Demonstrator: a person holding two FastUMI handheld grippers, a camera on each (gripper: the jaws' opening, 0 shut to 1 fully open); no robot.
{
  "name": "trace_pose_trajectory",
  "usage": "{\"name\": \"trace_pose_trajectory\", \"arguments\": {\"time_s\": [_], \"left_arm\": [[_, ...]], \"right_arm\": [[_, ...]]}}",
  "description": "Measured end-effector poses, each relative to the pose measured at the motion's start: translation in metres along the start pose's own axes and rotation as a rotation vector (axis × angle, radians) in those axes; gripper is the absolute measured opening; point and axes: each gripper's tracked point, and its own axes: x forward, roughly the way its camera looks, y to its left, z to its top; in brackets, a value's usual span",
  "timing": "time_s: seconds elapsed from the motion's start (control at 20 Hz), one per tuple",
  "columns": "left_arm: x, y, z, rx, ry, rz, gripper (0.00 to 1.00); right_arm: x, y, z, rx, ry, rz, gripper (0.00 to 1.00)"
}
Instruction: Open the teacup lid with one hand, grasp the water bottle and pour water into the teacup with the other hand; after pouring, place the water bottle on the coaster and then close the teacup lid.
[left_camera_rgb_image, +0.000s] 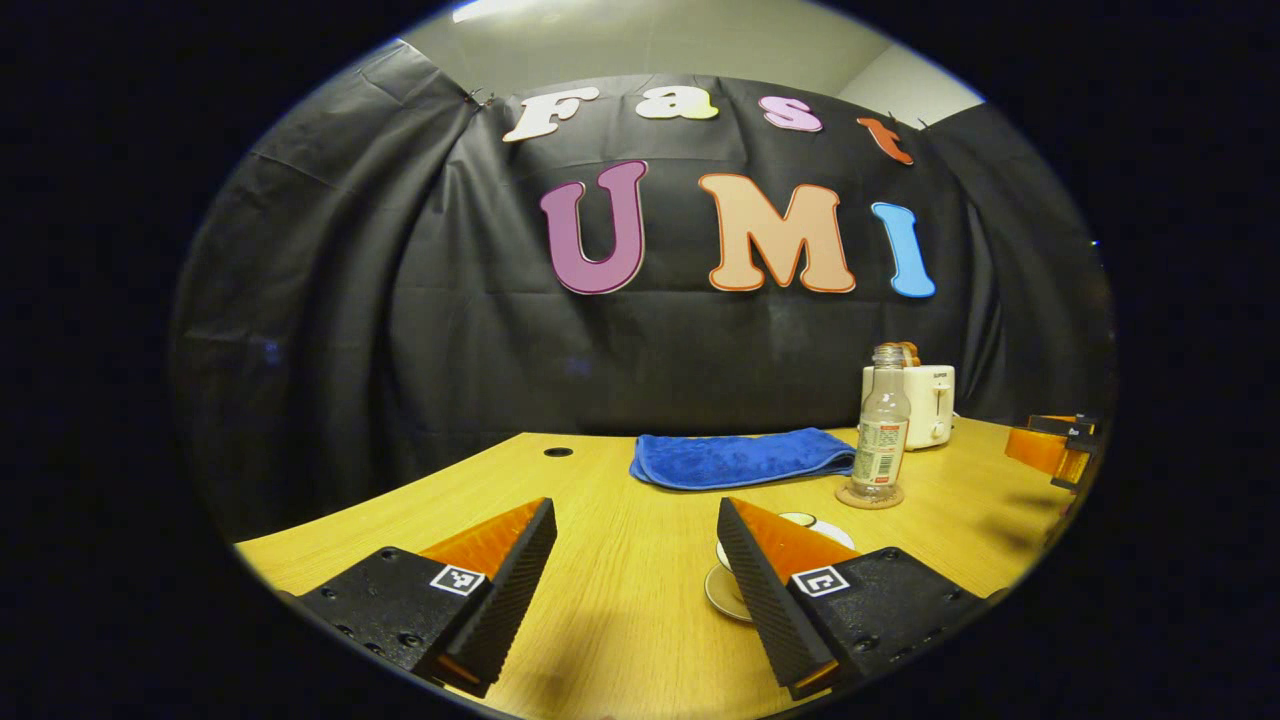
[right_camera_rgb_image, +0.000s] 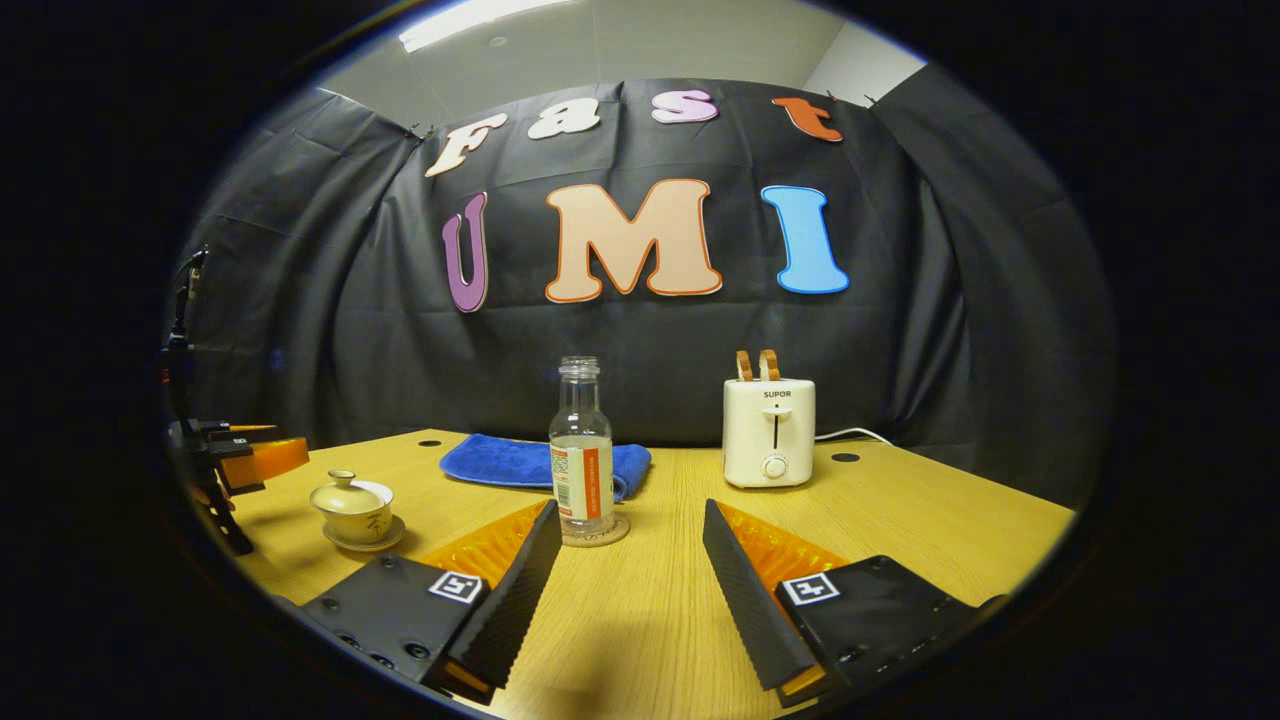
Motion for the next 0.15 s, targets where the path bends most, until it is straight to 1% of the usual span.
{"name": "trace_pose_trajectory", "arguments": {"time_s": [0.1, 0.15], "left_arm": [[-0.0008, -0.0004, -0.0002, 0.000, 0.000, 0.005, 0.95], [0.0004, -0.0002, -0.0003, 0.000, 0.000, 0.005, 0.95]], "right_arm": [[-0.0005, 0.0011, 0.0006, 0.000, 0.000, 0.000, 0.87], [-0.0008, 0.0009, 0.0007, -0.001, 0.000, 0.000, 0.92]]}}
